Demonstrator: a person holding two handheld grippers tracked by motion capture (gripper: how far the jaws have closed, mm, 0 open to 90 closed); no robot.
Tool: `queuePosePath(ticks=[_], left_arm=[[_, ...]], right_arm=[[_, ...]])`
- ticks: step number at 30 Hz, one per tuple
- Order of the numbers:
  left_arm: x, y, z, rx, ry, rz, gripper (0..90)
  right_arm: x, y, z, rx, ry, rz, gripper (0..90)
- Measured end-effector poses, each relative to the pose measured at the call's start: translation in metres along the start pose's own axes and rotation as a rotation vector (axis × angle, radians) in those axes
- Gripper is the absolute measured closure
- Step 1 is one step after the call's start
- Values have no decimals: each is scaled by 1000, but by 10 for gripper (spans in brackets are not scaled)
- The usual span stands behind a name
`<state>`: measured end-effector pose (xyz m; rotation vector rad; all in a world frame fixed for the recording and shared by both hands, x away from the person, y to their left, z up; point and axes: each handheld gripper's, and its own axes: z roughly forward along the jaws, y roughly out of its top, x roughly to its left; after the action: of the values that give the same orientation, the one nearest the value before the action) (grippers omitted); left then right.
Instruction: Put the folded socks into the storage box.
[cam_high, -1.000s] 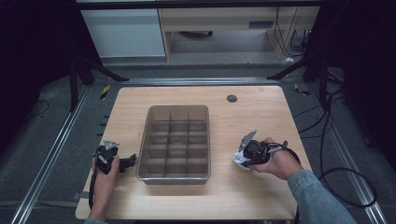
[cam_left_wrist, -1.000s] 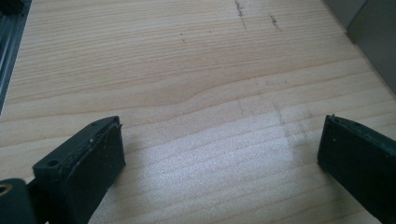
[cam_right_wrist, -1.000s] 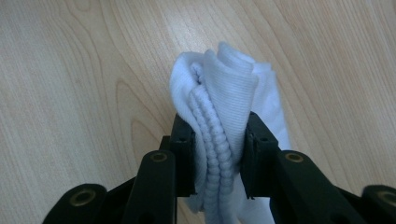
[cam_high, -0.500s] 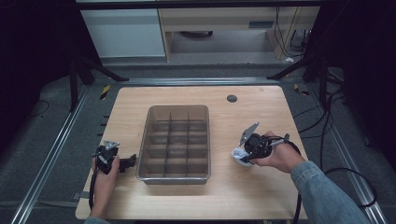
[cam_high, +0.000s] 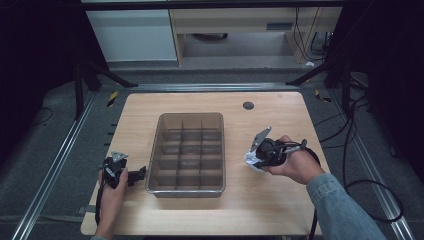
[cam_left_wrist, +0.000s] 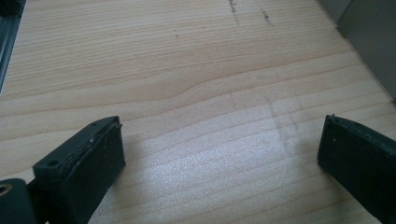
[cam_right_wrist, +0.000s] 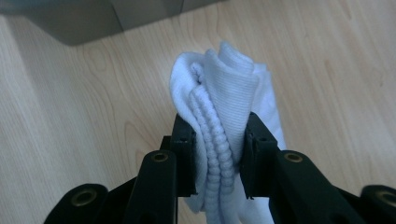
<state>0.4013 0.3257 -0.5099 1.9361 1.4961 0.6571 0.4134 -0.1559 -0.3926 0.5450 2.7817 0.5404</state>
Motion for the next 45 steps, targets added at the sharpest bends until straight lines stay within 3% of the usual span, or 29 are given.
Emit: queuePosePath(ticks=[11, 27, 38, 45], left_arm=[[0, 0, 0, 2, -1, 3, 0], [0, 0, 0, 0, -4, 4, 0], [0, 0, 0, 1, -5, 6, 0], [0, 0, 0, 2, -7, 6, 0]], right_arm=[[3, 38, -18, -68, 23, -50, 704], [34, 81, -19, -80, 74, -161, 703], [48, 96, -14, -76, 102, -202, 703], [57, 96, -13, -70, 112, -207, 703]])
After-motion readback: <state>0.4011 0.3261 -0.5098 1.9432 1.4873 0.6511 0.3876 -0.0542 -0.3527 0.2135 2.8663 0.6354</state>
